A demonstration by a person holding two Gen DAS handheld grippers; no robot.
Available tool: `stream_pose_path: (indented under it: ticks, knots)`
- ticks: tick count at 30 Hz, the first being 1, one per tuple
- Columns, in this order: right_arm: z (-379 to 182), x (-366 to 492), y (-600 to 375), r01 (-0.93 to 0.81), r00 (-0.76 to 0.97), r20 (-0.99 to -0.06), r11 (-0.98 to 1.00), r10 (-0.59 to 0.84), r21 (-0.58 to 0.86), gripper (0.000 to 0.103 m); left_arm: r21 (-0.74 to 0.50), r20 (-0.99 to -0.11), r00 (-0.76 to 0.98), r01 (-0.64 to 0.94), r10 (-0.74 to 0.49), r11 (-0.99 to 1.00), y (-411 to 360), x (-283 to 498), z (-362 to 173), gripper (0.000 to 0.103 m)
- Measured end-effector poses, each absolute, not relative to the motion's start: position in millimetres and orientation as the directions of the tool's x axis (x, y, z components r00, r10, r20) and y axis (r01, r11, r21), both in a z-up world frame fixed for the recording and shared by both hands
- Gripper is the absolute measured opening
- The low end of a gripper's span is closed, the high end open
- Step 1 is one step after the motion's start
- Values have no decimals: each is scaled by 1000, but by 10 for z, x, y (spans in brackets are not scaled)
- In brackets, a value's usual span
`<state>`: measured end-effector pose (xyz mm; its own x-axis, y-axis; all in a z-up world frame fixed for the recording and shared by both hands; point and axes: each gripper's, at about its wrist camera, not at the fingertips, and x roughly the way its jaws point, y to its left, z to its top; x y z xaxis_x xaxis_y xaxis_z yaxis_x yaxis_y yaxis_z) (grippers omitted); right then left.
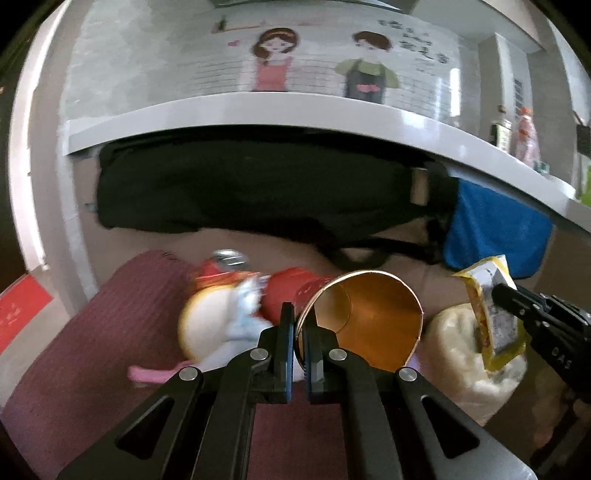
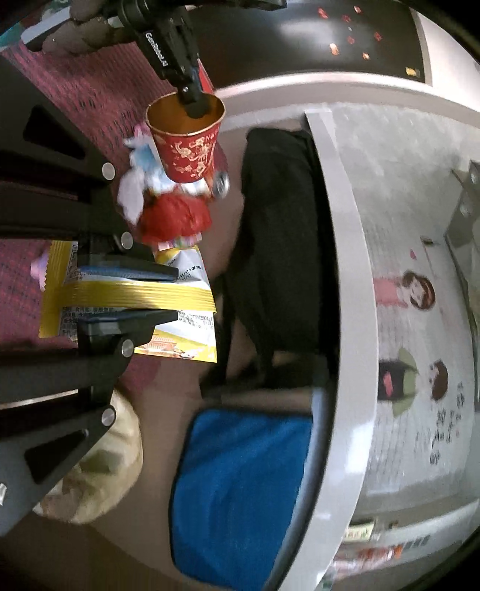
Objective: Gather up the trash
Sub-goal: 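Carry the red cup and snack bag over the beige bin with both tools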
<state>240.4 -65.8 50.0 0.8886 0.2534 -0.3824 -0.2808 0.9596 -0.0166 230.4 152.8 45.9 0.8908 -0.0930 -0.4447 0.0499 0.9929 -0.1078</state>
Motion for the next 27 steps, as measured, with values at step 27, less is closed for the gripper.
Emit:
stream_pose_path:
  ticks: [27]
  knots:
    - [65, 2667, -2858, 34, 889, -458, 999, -16, 31, 13, -114, -598, 699, 411, -393, 905, -1126, 3248, -220, 4]
